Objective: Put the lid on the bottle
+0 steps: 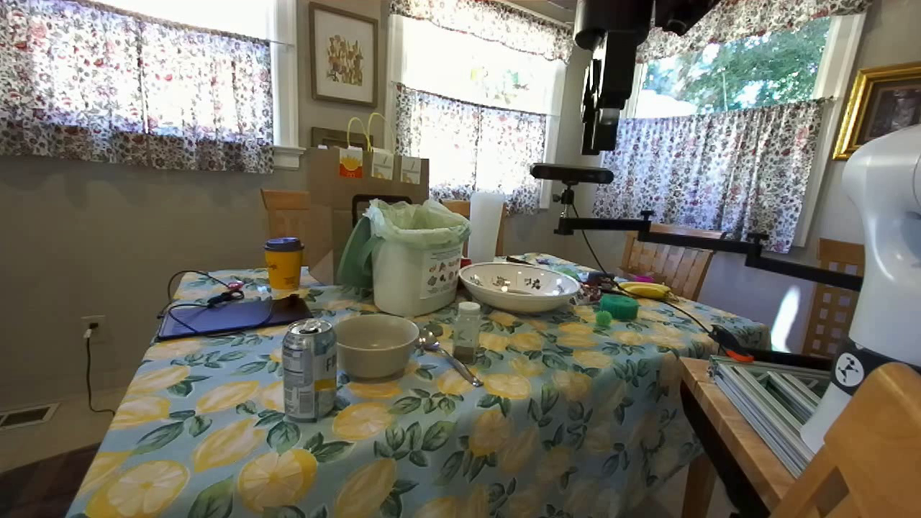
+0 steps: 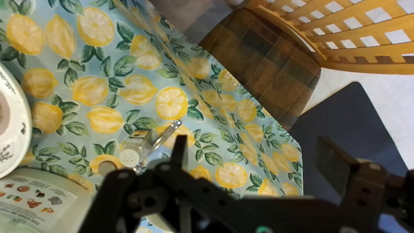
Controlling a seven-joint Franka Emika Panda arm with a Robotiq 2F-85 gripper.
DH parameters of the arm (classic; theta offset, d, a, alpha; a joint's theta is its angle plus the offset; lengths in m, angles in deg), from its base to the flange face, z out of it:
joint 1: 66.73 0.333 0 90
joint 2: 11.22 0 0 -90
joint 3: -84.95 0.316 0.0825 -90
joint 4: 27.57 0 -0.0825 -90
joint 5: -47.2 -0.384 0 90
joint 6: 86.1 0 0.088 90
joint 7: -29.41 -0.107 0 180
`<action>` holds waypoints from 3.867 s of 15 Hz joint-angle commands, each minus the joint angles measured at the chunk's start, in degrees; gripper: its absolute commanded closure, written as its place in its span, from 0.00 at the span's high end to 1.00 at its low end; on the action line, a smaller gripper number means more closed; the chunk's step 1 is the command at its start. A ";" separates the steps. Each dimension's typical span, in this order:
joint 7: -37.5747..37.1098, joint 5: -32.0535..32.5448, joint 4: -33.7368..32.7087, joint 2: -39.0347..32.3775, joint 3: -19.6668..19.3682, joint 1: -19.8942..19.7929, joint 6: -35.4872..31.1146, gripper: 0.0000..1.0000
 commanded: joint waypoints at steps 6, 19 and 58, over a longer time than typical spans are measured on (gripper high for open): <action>-0.10 0.09 -0.12 -0.03 -0.16 0.21 0.14 1.00; -20.09 -5.63 -18.00 -16.15 0.13 -3.54 -7.12 1.00; -42.09 -16.38 -27.61 -49.44 -10.76 -8.20 -26.77 1.00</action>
